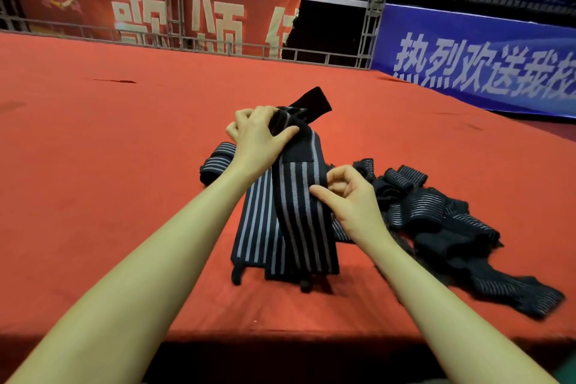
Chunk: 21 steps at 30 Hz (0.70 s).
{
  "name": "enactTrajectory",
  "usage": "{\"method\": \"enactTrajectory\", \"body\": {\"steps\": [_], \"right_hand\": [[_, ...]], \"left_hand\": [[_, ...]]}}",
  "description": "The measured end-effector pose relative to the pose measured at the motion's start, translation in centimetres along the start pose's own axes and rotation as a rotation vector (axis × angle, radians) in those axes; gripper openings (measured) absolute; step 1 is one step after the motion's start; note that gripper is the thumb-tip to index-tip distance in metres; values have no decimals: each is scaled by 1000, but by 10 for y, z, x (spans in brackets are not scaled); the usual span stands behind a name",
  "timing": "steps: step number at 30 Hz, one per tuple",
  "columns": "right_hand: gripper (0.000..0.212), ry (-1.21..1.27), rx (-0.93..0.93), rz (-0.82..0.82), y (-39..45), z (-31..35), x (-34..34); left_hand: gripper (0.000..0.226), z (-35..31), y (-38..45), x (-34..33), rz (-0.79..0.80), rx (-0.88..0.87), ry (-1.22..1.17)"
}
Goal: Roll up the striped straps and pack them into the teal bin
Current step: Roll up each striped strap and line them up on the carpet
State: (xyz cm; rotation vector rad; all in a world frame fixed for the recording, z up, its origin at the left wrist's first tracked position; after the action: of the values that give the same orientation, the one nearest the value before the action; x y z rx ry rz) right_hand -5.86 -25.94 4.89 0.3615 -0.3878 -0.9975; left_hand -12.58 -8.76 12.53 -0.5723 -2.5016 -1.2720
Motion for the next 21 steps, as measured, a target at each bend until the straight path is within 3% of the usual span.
{"method": "enactTrajectory", "body": {"steps": [11,19,21], "right_hand": [[24,65,-48,86,-35,1,-52],[13,-250,-123,175,-19,-67,-74],[8,-453,-113,159,-17,-93,-64]], "left_hand": [[31,31,-28,36,6,38,83],[26,96,-28,7,95,188,14],[23,116,-33,-6,125,219,-11]]}}
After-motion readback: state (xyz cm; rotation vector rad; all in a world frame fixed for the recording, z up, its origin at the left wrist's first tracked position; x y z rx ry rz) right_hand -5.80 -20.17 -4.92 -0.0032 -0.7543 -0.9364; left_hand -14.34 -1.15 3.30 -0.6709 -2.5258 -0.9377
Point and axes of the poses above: each hand's wrist, its own y-axis towards the middle knuckle, its own x-axis out of the back of the hand, z = x × y, the point moved 8 cm from there along y, towards the middle knuckle, and after that the axes turned 3 degrees about -z, right-handed, at the moved point
